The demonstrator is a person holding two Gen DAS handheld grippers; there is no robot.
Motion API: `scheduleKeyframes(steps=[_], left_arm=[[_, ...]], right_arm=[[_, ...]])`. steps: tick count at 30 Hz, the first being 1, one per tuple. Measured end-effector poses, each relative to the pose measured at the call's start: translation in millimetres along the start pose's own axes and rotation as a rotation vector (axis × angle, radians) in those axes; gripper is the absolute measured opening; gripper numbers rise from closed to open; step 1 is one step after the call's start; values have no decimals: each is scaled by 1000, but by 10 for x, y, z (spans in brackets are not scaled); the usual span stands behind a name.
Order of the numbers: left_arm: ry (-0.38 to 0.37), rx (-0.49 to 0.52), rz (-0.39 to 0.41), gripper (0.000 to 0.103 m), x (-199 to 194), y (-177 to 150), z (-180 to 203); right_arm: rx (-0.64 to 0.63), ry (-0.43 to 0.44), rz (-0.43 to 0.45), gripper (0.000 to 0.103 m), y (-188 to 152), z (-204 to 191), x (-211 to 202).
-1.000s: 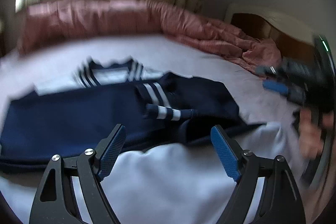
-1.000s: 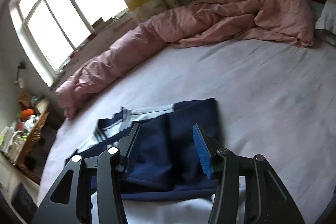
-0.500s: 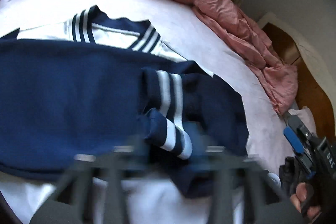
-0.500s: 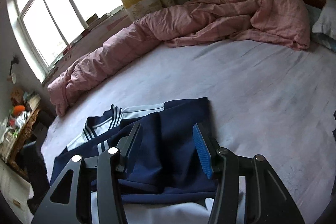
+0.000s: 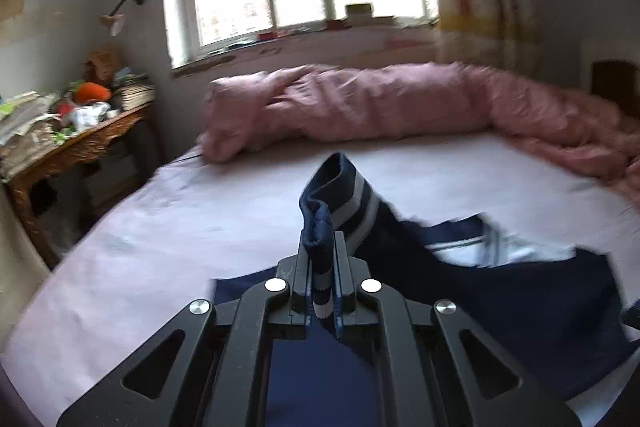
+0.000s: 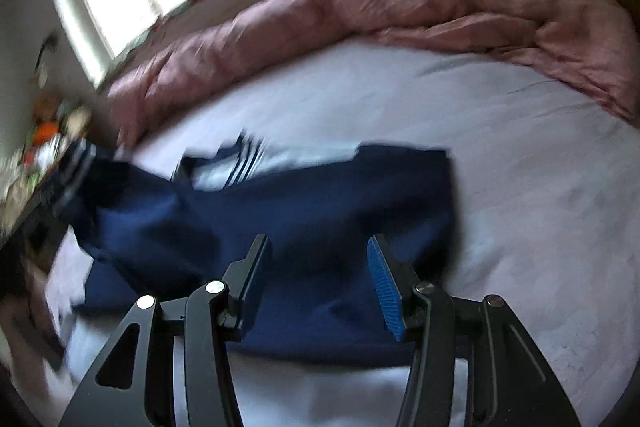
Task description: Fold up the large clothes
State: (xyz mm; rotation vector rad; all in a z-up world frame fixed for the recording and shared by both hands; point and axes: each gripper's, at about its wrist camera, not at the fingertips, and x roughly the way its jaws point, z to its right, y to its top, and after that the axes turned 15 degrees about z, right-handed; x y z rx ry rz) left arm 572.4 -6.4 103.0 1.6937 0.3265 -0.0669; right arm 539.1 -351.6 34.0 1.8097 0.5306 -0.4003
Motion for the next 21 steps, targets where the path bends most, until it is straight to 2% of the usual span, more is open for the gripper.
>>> scheduleKeyframes(steps=[5, 8, 10, 13, 16, 19, 21], left_arm=[[63, 30, -52, 7, 131, -302, -341], [71, 47, -92, 7, 268, -516, -300], [92, 81, -111, 7, 369, -662, -226], [122, 113, -113, 7, 485, -738, -103], [157, 97, -102, 7, 584, -692, -73], [161, 141, -45, 7, 659, -533, -32], [133, 142, 12, 7, 622, -346, -4]], right_arm=[[-104, 69, -145, 52, -192, -255, 206], [-236, 62, -213, 52, -347, -440, 266], [-316, 52, -214, 52, -404, -549, 228], [-303, 28, -239, 52, -439, -525, 301], [-284, -13, -246, 52, -452, -471, 419], [-240, -98, -188, 52, -336, -389, 393], [-180, -102, -112, 52, -216, -302, 272]])
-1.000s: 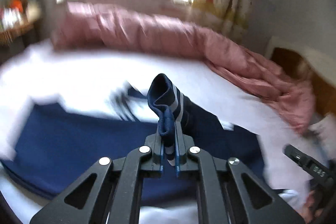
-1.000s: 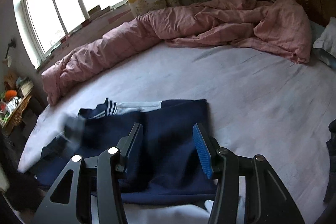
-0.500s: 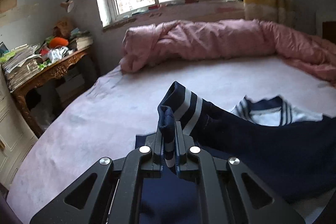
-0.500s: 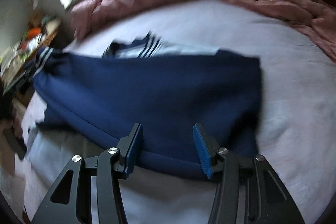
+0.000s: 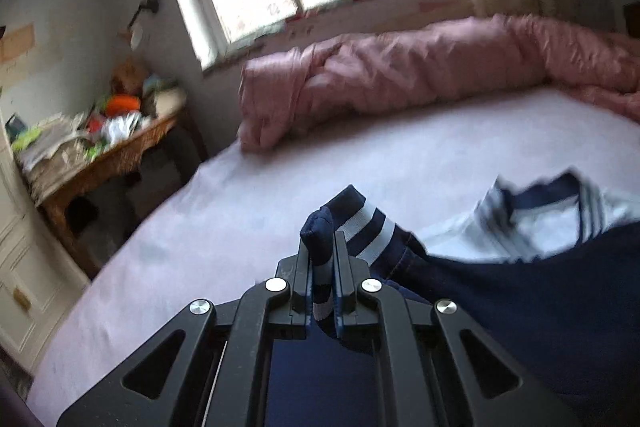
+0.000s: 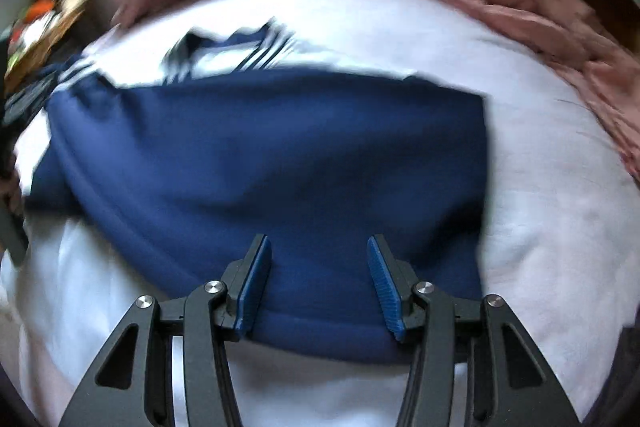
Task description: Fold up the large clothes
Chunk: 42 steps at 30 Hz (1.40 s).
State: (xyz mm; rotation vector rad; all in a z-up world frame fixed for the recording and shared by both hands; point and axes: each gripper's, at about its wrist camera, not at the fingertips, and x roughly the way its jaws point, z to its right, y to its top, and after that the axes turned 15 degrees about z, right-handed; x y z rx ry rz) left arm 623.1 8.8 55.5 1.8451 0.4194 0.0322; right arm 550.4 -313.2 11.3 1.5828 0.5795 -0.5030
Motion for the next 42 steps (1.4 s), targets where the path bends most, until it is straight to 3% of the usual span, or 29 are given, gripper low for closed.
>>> scheduleKeyframes(steps=[4, 6, 8, 11, 14, 15, 18, 20, 23, 26, 30, 32, 35, 39, 42], left_arm=[[-48, -158, 231, 7, -411, 468, -233], [-62, -212, 278, 7, -523, 554, -338], [-43, -160, 206, 7, -423, 476, -301], [-3, -56, -5, 7, -119, 75, -183], [-37, 9, -214, 7, 141, -408, -83], [-9, 30, -261, 7, 184, -549, -82], [-35, -26, -337, 9, 204, -733, -175], [-61, -55, -351, 9, 201, -748, -232], [-96, -46, -317, 20, 126, -696, -290], [-115, -93, -223, 56, -146, -622, -427], [-108, -149, -130, 74, -644, -576, -718], [-79, -151, -82, 80, -922, -613, -878], [-55, -136, -86, 81, -1151, -776, -1092], [-81, -225, -152, 81, -1239, -1067, -1294], [-109, -242, -250, 81, -1141, -1248, -1297]], right_arm=[[108, 18, 91, 53, 104, 242, -245], [117, 15, 97, 53, 127, 296, -280], [114, 79, 74, 53, 114, 298, -273], [58, 186, -13, 53, 37, 145, -178], [-26, 128, -34, 53, -16, -51, -119], [-35, 123, -42, 53, -30, -93, -100], [-65, 123, -70, 53, -67, -213, -18], [-69, 101, -77, 53, -91, -230, 18], [-63, 95, -85, 53, -94, -235, 80], [-28, 59, -39, 53, -29, -130, 23], [33, 38, 33, 53, 89, 78, -232], [49, 2, 61, 53, 119, 179, -383], [40, -89, 80, 53, 87, 351, -650], [132, -117, 110, 53, -130, 681, -999], [193, -102, 152, 53, -448, 843, -1157]])
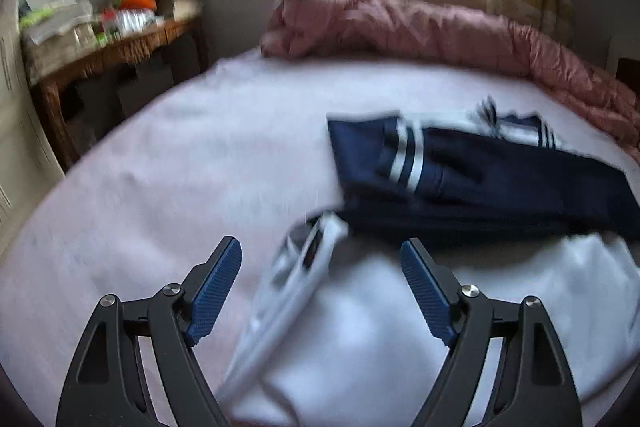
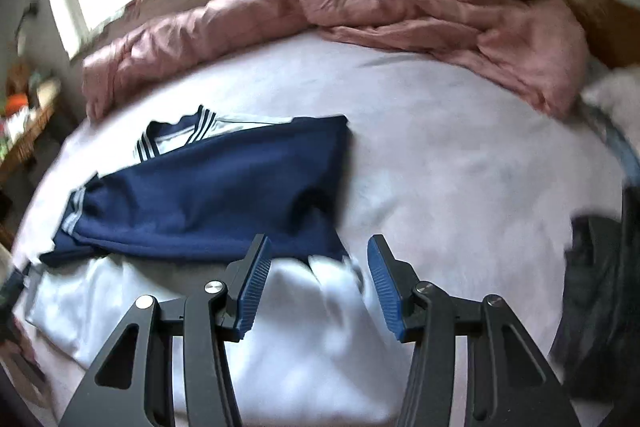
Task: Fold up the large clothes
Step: 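Grasp the white side edge with the right tool while the left tool pinches the white edge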
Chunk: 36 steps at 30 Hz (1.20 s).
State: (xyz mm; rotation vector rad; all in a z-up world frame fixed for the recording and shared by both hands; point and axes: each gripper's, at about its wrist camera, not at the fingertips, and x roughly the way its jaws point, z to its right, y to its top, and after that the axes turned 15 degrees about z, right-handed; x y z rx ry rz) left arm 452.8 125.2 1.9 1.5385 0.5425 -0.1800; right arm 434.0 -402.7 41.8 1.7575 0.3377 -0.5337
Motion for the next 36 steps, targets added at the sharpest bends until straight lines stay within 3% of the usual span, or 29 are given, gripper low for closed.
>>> scheduleKeyframes(steps=[3, 5, 7, 8, 9, 10, 11, 12, 13, 14, 19, 27, 29, 32, 36], left_arm=[[-3, 15, -29, 81, 69, -92, -8], [-13, 31, -36, 81, 91, -132, -4], [-28, 18, -29, 79, 89, -127, -21], [-36, 13, -23, 70, 81, -122, -23], [-51, 10, -21, 46, 69, -124, -24], [-67, 14, -29, 33, 70, -130, -18], [-66, 26, -35, 11, 73, -135, -9], [-56, 40, -27, 6, 52, -139, 3], [-59, 51, -7, 5, 3, -139, 21], [-64, 56, 12, 3, -43, -127, 31], [-56, 5, 161, 3, -445, -38, -58], [-70, -109, 477, 3, -1051, 33, -247], [-44, -144, 506, 3, -1137, 47, -297], [-50, -192, 536, 3, -1234, 45, -383], [58, -110, 363, 3, -811, 20, -310]], right_arm=[[-19, -23, 1, 53, -234, 115, 51], [2, -50, -36, 53, -253, 201, 216], [24, -24, -46, 53, -246, 231, 315], [17, 2, -37, 53, -236, 218, 320], [11, 28, -21, 53, -230, 201, 309], [9, 50, -6, 53, -222, 185, 304], [7, 59, -5, 52, -221, 165, 310], [-2, 56, -9, 48, -228, 138, 314], [-28, 53, -21, 26, -248, 96, 310], [-55, 49, -23, 12, -263, 51, 290], [-193, 28, 105, 8, -253, -230, -102], [-153, 84, 361, 7, -97, -253, -583], [-144, 92, 389, 7, -66, -241, -673], [-109, 77, 365, 7, -33, -160, -673], [-44, 45, 294, 7, -67, -36, -409]])
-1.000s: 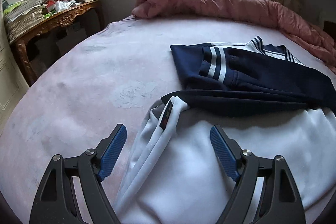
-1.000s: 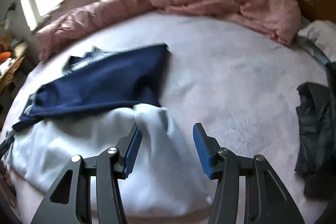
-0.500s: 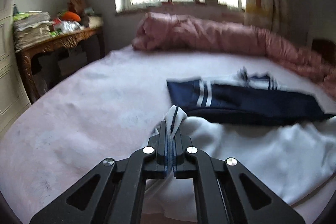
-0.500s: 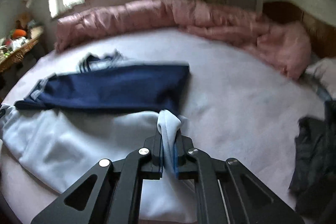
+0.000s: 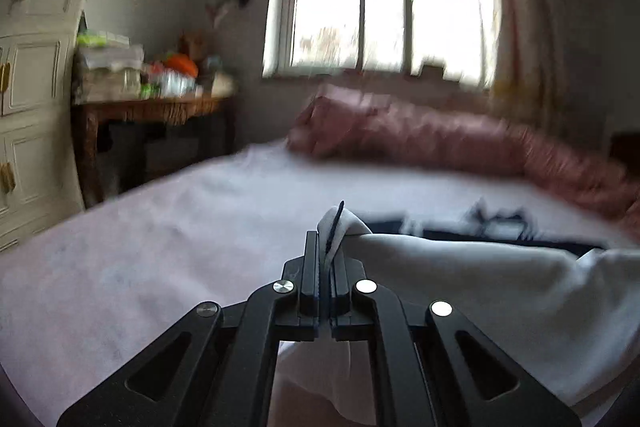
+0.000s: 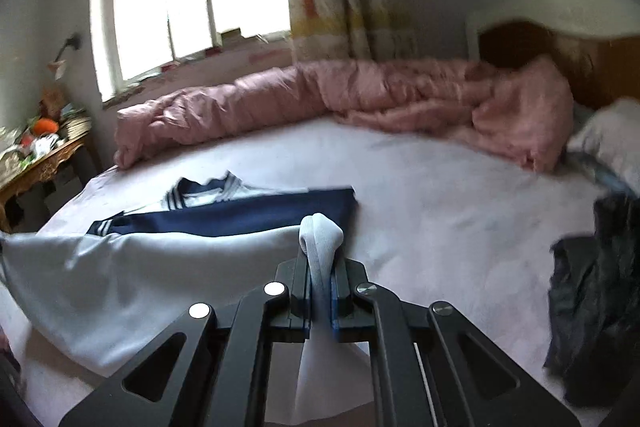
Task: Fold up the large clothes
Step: 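Grasp the white side edge with the right tool while the left tool pinches the white edge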
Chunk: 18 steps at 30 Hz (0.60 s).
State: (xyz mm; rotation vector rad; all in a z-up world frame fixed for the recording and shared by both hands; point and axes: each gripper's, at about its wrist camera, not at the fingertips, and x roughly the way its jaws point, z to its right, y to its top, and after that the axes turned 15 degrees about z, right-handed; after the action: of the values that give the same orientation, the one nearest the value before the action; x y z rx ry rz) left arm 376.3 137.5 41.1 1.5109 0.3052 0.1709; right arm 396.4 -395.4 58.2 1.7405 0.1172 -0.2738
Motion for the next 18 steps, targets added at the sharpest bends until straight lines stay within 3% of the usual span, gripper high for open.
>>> scheduleKeyframes(steps=[4, 6, 9, 14, 16, 18], left_arm=[[47, 78, -244, 3, 511, -342, 70], [39, 101, -291, 3, 602, -431, 120], [23, 126, -310, 3, 616, -464, 178], [1, 149, -330, 4, 628, -528, 248], [-3, 153, -297, 5, 565, -478, 258], [-20, 143, -219, 18, 429, -374, 251]], right_arm=[[-72, -65, -82, 7, -259, -80, 367], [-124, -99, -117, 7, -360, -123, 485], [-92, -116, -190, 7, -434, -53, 600], [87, -77, -264, 11, -512, 250, 706], [140, -61, -289, 11, -496, 316, 697], [190, -52, -295, 12, -428, 365, 602]])
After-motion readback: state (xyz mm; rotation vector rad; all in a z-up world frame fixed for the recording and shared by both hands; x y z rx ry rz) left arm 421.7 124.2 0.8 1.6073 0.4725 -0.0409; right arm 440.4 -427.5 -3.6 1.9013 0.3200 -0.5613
